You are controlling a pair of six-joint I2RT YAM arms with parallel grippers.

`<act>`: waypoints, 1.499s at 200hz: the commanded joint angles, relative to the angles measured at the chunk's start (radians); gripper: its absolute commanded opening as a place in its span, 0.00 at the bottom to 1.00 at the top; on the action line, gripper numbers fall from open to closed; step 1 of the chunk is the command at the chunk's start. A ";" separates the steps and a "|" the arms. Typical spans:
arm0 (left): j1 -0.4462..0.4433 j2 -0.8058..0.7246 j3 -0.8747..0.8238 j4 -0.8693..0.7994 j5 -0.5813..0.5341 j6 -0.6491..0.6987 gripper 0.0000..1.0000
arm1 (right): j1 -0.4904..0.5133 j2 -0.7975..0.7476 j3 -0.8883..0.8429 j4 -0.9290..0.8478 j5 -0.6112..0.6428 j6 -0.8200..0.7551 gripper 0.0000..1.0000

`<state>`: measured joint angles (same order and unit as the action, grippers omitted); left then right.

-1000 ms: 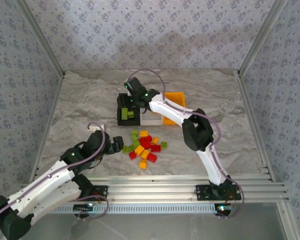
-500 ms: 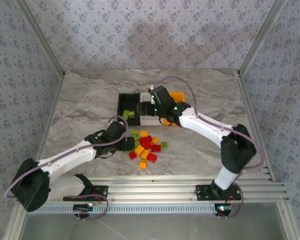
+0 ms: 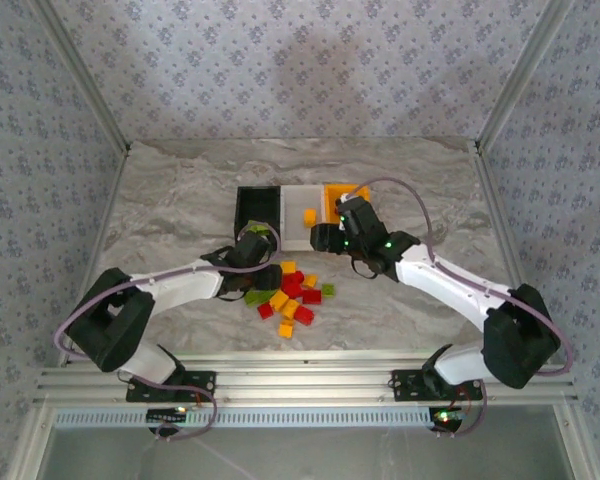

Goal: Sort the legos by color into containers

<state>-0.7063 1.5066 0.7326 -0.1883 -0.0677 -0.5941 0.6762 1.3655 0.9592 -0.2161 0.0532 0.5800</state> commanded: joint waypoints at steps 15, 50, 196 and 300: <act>0.006 0.032 0.021 0.031 -0.009 0.010 0.61 | -0.007 -0.046 -0.020 0.006 0.033 0.015 0.71; 0.009 0.014 0.001 0.026 -0.024 0.008 0.45 | -0.009 -0.046 -0.022 0.012 0.034 0.021 0.71; 0.107 -0.166 0.221 -0.185 -0.093 0.051 0.23 | -0.011 -0.099 -0.094 0.003 0.045 0.041 0.71; 0.226 0.276 0.624 -0.148 -0.057 0.076 0.51 | -0.008 -0.156 -0.179 -0.031 0.037 0.108 0.73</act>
<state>-0.4843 1.7752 1.2911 -0.3183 -0.1379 -0.5247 0.6689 1.2392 0.8101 -0.2146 0.0826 0.6590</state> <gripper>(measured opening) 0.445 0.725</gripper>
